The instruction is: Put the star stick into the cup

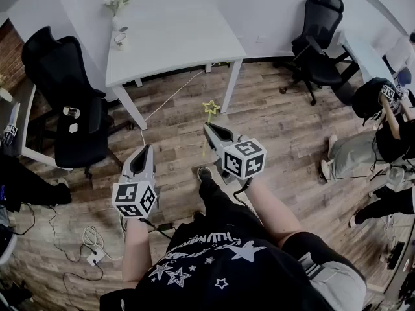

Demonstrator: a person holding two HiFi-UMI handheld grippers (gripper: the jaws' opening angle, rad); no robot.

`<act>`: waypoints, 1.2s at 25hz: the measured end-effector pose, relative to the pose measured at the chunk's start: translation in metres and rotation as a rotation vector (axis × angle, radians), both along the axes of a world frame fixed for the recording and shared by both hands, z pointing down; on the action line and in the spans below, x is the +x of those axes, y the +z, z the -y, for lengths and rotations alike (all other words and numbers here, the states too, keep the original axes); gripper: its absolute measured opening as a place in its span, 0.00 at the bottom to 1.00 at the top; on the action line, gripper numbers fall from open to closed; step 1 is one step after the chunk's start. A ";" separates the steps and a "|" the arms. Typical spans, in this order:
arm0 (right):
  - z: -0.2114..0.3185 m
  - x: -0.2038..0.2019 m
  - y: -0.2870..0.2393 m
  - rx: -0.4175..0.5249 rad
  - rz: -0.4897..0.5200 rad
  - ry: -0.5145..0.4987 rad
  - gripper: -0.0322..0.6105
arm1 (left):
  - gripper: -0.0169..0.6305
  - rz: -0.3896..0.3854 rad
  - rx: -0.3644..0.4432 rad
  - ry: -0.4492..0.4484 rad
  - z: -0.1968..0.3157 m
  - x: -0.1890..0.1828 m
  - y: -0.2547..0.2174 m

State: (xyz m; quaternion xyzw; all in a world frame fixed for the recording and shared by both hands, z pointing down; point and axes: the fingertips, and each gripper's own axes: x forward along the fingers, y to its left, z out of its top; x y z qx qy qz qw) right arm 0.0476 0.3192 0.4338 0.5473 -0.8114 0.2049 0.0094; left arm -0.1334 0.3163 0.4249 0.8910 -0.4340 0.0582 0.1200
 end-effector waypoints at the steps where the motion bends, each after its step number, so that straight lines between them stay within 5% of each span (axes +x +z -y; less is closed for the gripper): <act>1: -0.001 0.001 0.000 0.001 0.000 0.001 0.08 | 0.03 0.001 0.002 0.002 -0.001 0.001 0.000; 20: -0.018 0.003 0.001 0.013 0.001 0.000 0.08 | 0.03 0.012 -0.009 0.005 -0.018 0.005 0.005; 30: 0.027 0.026 0.009 0.013 0.045 0.008 0.08 | 0.03 0.024 -0.013 0.011 0.027 0.027 0.011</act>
